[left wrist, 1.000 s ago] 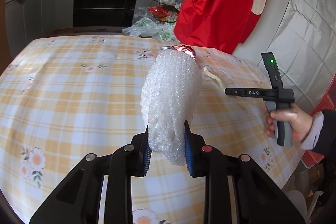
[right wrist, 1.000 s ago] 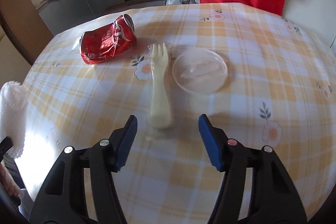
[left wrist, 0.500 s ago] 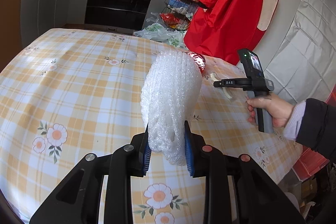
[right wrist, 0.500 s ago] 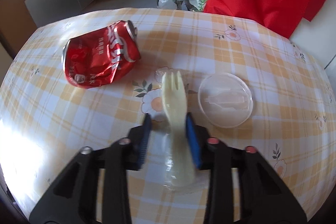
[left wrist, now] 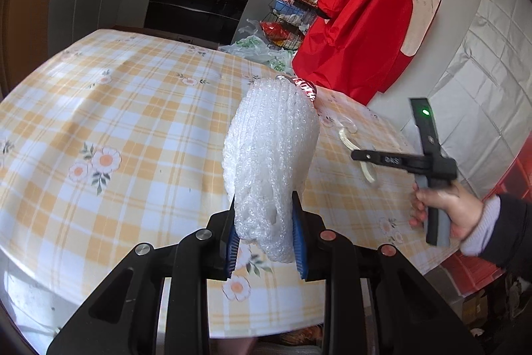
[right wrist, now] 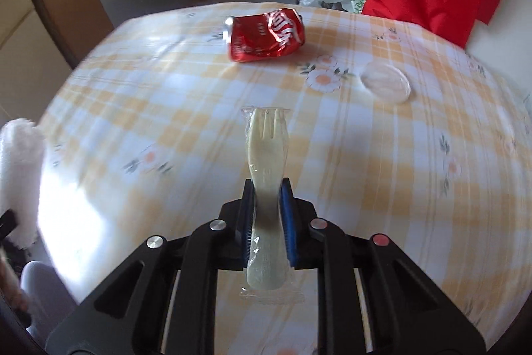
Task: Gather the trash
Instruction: 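Carry the foam sleeve and fork over the bin and open the right gripper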
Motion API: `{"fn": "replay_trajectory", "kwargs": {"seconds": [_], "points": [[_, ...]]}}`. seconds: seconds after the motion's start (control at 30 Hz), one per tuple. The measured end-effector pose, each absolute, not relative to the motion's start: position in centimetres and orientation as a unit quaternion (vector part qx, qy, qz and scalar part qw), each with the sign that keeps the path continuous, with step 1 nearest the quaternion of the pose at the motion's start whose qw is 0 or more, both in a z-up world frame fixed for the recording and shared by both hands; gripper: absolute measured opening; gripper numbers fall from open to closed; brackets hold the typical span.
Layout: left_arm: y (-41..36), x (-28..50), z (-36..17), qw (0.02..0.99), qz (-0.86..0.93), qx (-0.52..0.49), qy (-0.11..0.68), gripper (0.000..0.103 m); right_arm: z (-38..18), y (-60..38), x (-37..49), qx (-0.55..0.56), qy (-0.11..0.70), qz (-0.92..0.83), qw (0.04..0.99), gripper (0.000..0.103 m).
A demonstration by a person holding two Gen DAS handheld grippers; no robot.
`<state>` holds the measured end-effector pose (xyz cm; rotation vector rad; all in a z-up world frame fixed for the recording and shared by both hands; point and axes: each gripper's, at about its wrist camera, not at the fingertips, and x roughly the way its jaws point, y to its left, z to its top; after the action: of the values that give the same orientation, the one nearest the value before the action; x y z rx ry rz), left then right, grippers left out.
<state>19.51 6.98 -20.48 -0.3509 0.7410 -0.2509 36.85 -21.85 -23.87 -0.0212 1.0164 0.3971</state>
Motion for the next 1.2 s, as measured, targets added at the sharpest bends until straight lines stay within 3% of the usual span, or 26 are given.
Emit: {"fn": "replay_trajectory", "kwargs": {"seconds": [0.37, 0.57, 1.2], "points": [[2.8, 13.4, -19.3, 0.898, -0.146, -0.174, 0.377, 0.026, -19.0, -25.9, 20.0, 0.086, 0.394, 0.211, 0.890, 0.019], [1.5, 10.1, -18.6, 0.899, -0.147, -0.161, 0.379, 0.027, -19.2, -26.4, 13.2, 0.168, 0.380, 0.215, 0.884, 0.019], [2.0, 1.9, -18.6, 0.910, -0.104, -0.147, 0.373, 0.027, -22.0, -22.3, 4.8, 0.159, 0.403, 0.260, 0.863, 0.019]]}}
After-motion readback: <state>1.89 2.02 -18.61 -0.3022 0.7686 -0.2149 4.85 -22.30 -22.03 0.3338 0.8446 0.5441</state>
